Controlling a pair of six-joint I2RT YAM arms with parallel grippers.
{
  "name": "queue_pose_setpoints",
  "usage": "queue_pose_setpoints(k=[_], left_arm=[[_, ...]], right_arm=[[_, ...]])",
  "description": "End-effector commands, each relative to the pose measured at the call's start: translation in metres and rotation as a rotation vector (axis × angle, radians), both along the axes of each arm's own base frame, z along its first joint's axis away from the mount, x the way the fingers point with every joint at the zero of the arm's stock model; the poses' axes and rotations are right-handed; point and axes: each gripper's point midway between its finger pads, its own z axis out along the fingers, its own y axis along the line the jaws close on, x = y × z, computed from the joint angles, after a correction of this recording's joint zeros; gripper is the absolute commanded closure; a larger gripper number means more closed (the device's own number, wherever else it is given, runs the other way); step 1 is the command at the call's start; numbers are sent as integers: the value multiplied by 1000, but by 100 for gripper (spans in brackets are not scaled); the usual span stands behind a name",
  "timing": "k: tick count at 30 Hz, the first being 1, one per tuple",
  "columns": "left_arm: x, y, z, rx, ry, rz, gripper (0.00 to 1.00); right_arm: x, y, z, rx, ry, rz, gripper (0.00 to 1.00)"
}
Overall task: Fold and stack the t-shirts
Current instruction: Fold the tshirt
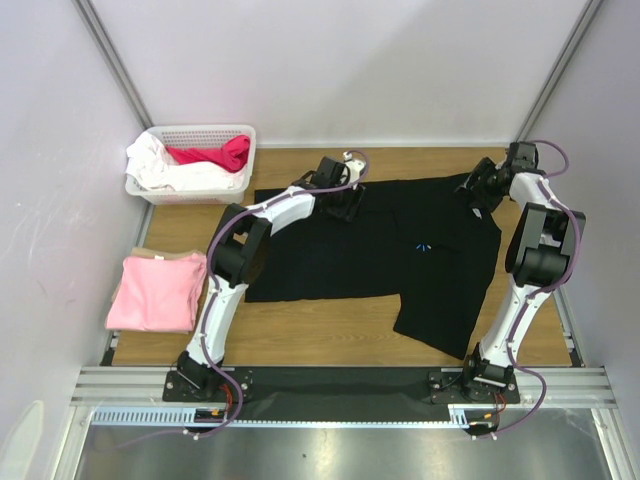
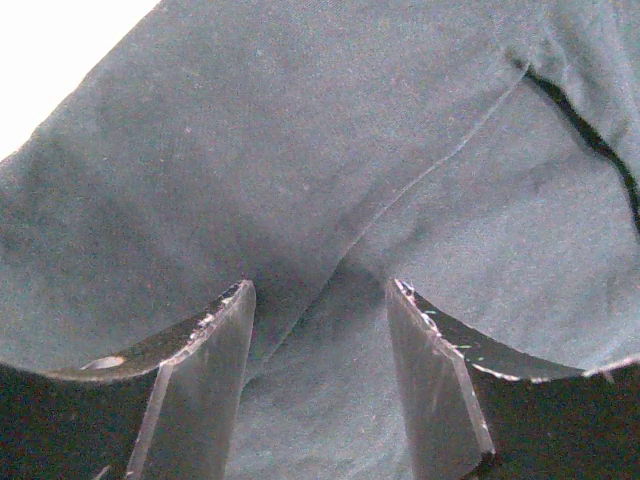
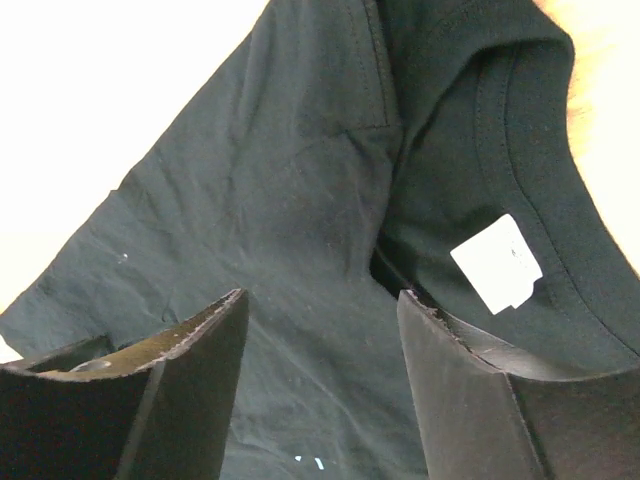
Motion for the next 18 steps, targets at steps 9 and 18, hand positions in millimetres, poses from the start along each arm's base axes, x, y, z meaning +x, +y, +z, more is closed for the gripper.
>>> queue_pose_setpoints(k=[9, 18], left_arm=[[5, -7, 18, -58, 8, 6, 38], [7, -10, 28, -78, 14, 10, 35]], right_arm=[[4, -7, 0, 68, -10, -27, 39], [-37, 5, -13, 54, 71, 18, 43]])
